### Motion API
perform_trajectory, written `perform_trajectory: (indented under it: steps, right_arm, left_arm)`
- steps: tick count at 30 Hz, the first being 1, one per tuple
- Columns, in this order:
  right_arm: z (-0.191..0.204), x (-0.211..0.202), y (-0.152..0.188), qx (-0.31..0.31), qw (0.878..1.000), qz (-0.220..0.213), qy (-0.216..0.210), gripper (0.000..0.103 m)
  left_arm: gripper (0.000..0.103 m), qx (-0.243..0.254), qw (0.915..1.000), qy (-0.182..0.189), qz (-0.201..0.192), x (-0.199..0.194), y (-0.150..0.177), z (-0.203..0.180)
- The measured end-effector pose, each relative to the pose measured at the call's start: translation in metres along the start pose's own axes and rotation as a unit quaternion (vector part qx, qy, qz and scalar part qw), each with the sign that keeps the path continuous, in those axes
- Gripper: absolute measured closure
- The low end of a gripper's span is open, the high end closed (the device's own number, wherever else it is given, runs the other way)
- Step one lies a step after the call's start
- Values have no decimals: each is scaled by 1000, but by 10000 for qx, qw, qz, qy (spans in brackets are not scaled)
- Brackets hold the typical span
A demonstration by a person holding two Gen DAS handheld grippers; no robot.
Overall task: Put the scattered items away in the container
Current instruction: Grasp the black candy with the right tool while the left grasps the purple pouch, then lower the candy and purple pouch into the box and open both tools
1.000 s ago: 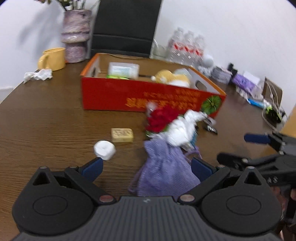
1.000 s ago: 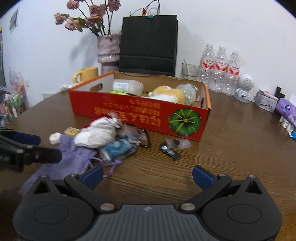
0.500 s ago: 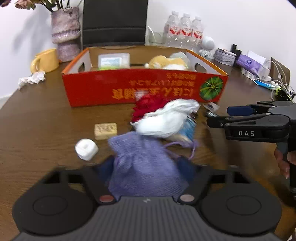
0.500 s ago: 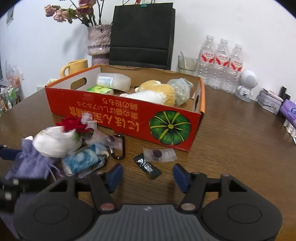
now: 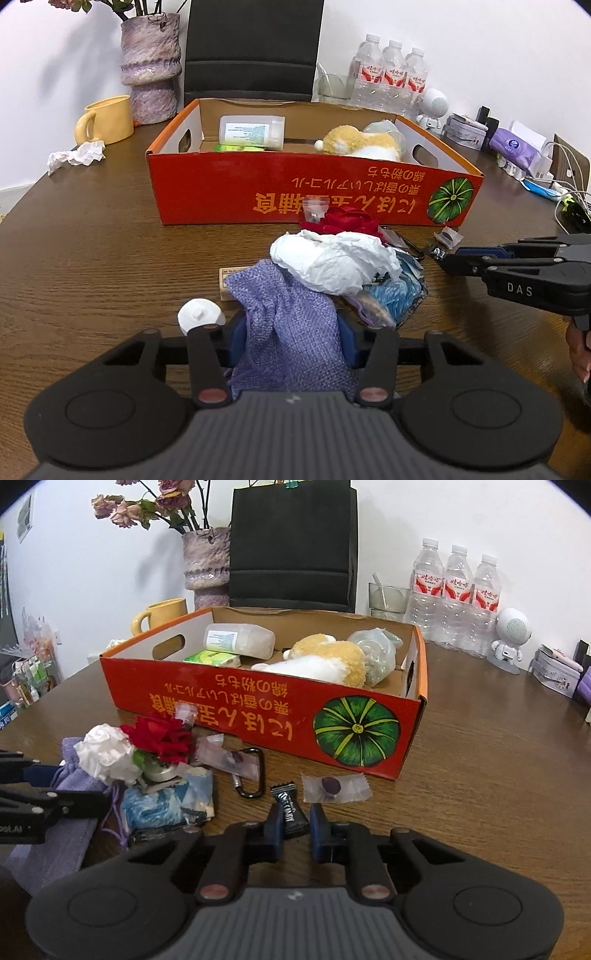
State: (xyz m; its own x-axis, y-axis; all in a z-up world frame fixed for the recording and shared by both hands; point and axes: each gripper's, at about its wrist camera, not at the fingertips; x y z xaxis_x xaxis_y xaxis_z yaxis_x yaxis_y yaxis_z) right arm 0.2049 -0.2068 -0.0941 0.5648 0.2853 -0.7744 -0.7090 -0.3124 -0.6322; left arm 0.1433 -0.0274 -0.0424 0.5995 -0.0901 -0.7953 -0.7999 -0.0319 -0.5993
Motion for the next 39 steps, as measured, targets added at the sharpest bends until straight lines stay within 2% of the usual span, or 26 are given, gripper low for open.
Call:
perform_trajectory:
  steps: [14,20,27,30,34,39]
  right_arm:
    - [5,-26,12,139,9998,-158,-41,89]
    - [5,-56,3,89,9986,-521,-52,89]
    - [8,-80,-32,-153,9955,-930,99,89]
    - [9,-85,-48,-216,9940,-1061,146,89]
    - [11,-85,-56,-254,9933,-1120,113,89]
    - [12,-78,-55,-228,9946,-1016,30,89]
  left_arm:
    - [57,-88,9999,52,-134,-20,9,8]
    - [58,11,9986,92,-524,-54,-1,16]
    - [58,297,9939,87,-1056,-83,-41,14]
    - [58,528,9938,113,-975,-82,-52,8]
    - [58,872,9939,-15,-678,-70,-47,1]
    - [58,767,9956,-35,-547,-62,-42,9]
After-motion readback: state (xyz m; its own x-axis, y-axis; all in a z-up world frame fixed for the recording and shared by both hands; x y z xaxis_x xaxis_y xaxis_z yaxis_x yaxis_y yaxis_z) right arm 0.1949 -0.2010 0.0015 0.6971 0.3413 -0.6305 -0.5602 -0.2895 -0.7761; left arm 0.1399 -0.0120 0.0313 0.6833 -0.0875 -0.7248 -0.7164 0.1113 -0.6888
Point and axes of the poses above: each gripper's, at about its wrist camera, not at the fingertips, and x roughly the way its jaws point, z to its left, y to its underside, and after that the axes turned 10 degrees about z, right-handed
